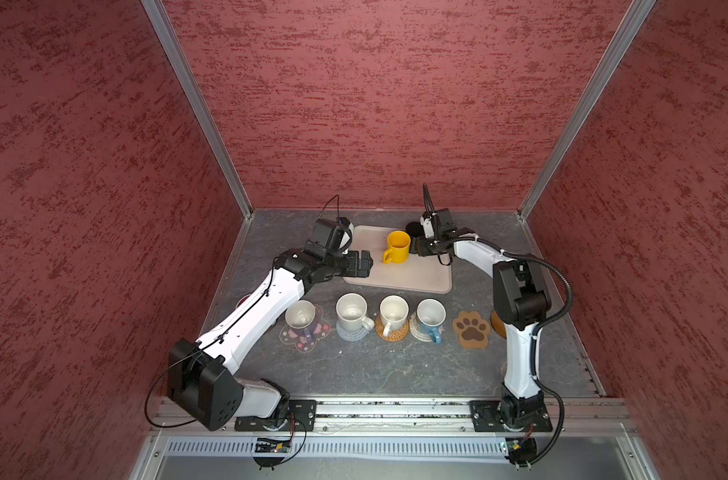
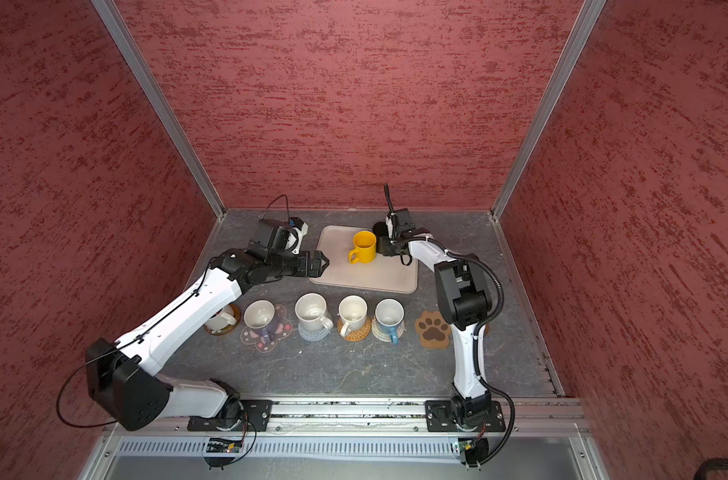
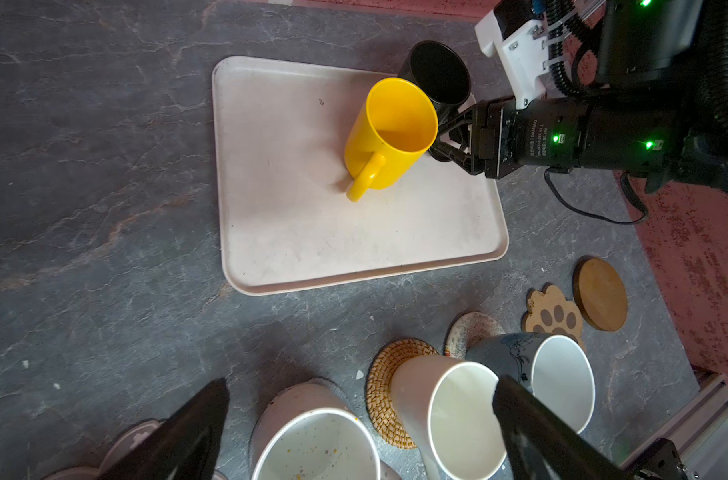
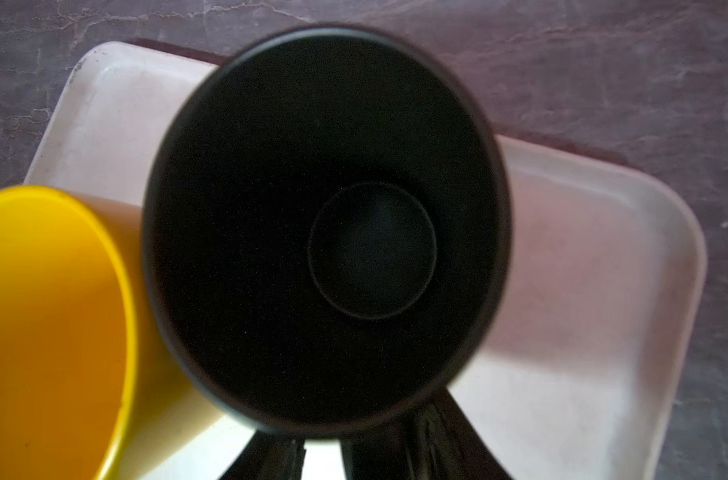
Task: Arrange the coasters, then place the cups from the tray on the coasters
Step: 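Lower the right gripper onto the black mug while the left hovers by the yellow mug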
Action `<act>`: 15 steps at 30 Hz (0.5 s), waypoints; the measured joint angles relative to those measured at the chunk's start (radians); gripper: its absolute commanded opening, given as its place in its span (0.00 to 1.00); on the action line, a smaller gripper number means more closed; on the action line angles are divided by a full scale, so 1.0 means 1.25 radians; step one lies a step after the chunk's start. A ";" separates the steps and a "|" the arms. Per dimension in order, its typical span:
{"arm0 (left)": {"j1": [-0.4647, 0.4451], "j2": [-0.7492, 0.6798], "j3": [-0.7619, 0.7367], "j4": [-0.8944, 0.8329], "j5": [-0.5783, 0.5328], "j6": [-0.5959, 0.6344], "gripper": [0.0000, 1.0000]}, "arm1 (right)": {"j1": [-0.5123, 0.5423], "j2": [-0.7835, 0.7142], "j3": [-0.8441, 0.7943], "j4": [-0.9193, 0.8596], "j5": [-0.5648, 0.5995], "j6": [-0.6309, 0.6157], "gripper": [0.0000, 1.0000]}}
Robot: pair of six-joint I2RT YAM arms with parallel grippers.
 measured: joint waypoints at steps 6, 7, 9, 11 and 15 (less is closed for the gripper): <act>0.008 -0.011 -0.009 -0.002 -0.003 0.008 1.00 | 0.004 0.042 0.059 -0.042 0.012 -0.010 0.36; 0.009 -0.011 -0.012 -0.002 -0.002 0.009 1.00 | 0.004 0.050 0.067 -0.048 0.014 -0.013 0.35; 0.011 -0.011 -0.016 -0.002 -0.002 0.011 1.00 | 0.004 0.062 0.079 -0.056 0.020 -0.014 0.32; 0.013 -0.011 -0.018 -0.002 -0.002 0.013 1.00 | 0.004 0.070 0.081 -0.063 0.026 -0.016 0.30; 0.016 -0.013 -0.018 -0.002 -0.002 0.014 1.00 | 0.004 0.075 0.082 -0.070 0.033 -0.016 0.24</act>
